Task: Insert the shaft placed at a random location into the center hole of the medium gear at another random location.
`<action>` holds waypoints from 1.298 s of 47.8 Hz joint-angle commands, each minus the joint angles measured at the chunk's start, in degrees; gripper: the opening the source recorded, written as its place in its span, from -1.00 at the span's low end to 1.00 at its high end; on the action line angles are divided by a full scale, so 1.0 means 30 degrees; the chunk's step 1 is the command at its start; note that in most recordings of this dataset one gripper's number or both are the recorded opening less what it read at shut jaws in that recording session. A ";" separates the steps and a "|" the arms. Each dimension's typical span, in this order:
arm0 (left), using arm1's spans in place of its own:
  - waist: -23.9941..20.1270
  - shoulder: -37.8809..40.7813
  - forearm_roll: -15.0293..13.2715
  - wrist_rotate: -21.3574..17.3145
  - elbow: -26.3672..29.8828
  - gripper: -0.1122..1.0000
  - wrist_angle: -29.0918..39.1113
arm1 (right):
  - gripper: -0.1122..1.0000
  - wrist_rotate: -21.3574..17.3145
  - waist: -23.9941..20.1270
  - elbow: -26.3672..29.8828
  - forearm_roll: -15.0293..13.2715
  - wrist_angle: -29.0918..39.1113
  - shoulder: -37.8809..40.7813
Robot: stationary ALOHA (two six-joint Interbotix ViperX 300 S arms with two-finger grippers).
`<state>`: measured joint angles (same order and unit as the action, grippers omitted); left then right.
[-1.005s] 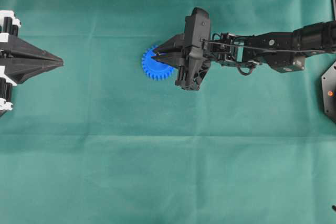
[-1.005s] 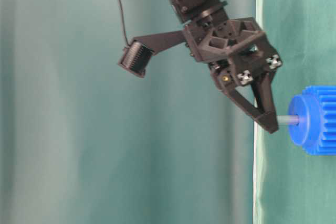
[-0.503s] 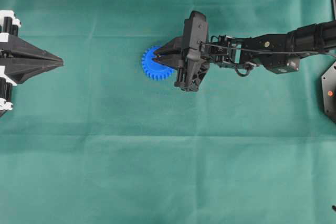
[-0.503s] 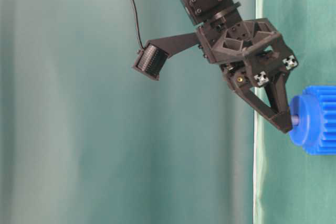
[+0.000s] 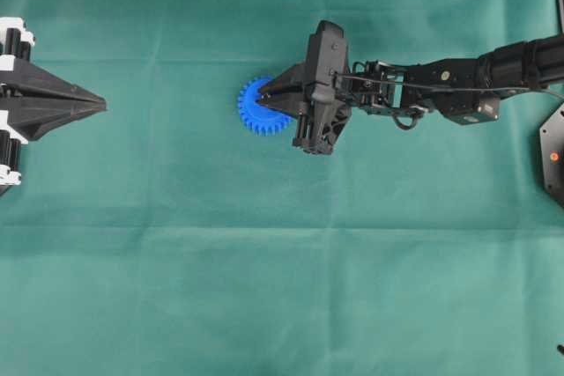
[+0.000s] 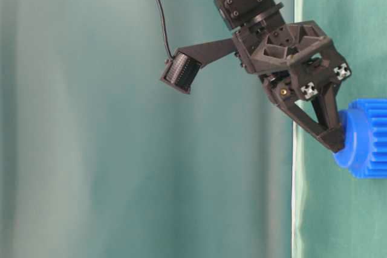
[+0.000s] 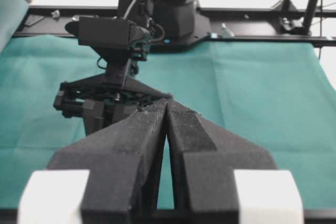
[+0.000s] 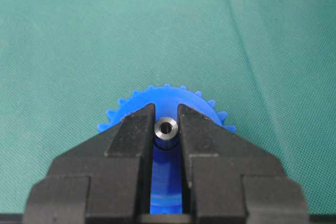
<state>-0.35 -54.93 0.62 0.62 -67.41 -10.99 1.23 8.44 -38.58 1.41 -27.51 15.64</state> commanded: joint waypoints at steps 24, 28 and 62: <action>-0.0029 0.0117 0.0059 0.0029 0.0264 -0.80 -0.0088 | -0.55 0.0234 0.0059 0.0352 0.0029 -0.0234 -0.0264; -0.0029 0.0146 0.0029 0.0029 0.0264 -0.80 -0.0088 | -0.54 0.0234 0.0059 0.0381 0.0029 -0.0205 -0.0293; -0.0029 0.0117 0.0059 0.0029 0.0293 -0.80 -0.0088 | 0.73 0.0264 0.0059 0.0293 -0.0117 0.1934 -0.4424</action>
<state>-0.35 -54.93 0.62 0.62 -67.41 -10.99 1.32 8.61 -38.23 1.32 -23.47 6.15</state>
